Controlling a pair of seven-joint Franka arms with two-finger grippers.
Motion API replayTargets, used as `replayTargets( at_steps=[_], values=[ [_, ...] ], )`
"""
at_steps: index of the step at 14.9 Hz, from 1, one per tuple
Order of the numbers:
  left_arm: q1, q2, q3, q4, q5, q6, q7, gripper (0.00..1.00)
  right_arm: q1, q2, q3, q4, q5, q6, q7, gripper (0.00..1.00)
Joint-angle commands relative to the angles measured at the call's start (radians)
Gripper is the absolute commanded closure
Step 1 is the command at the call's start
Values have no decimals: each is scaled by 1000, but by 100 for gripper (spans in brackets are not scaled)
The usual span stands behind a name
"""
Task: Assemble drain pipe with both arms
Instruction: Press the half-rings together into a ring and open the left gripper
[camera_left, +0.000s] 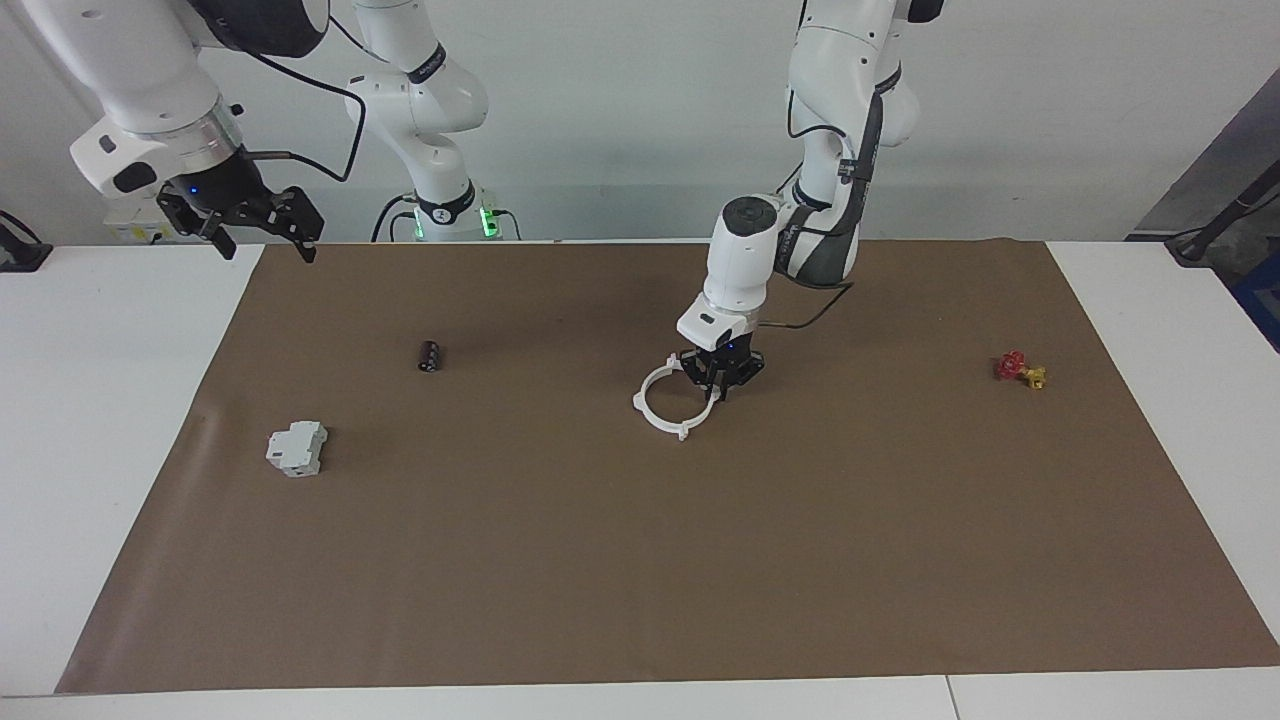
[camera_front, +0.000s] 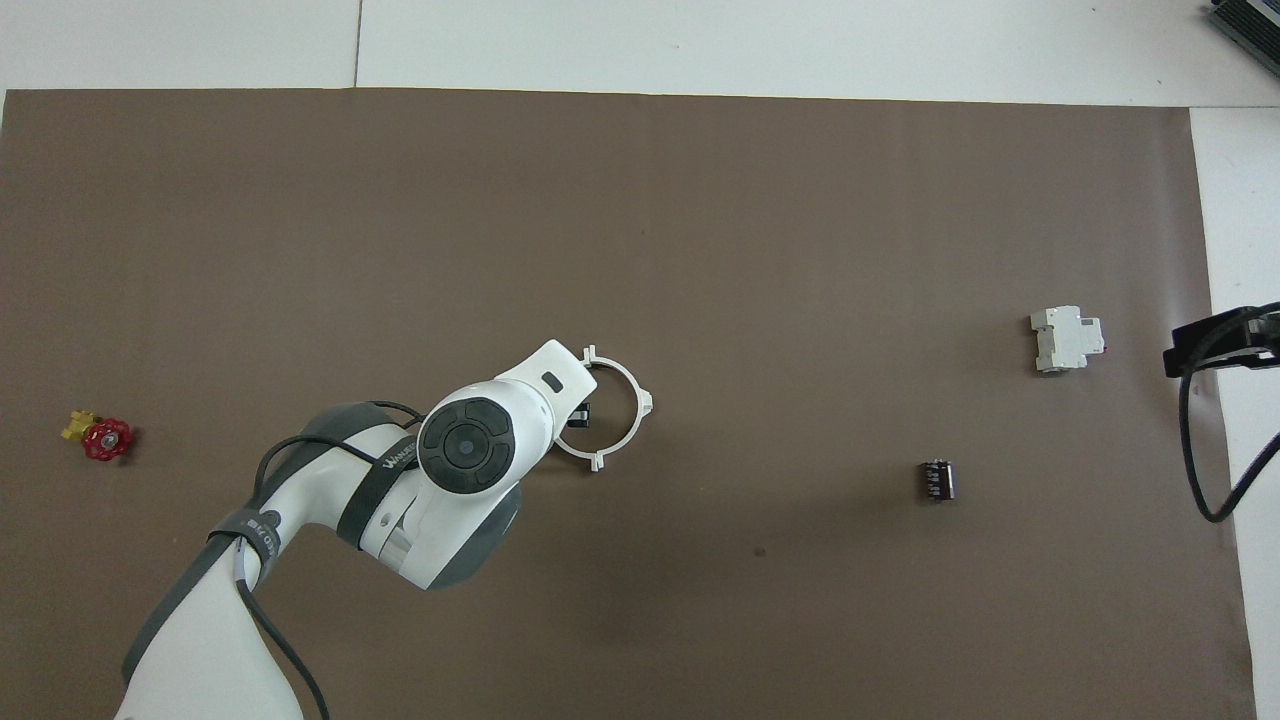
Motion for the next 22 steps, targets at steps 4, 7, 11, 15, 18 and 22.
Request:
replayTargets(
  at_steps=[4,7,11,15,18,22],
  values=[
    [-19,-3,15,-13,38,27,-24,39,-4,-15,0,-18,17,13,-21,0],
    [-19,-1,16,-14,38,27,-24,0,-4,-15,0,-18,17,13,-21,0],
    [1,-16,18,5,38,-5,-7,0,-4,-15,0,-18,17,13,-21,0],
    [131,-134,16,103,38,-313,235,0,-4,-15,0,-18,17,13,-21,0],
    [254,-220,19,179,34,-492,367,0,-4,-15,0,-18,17,13,-21,0],
    [466,-332,24,263,-7,-699,632,0,-2,-15,0,-18,17,13,-21,0]
  ],
)
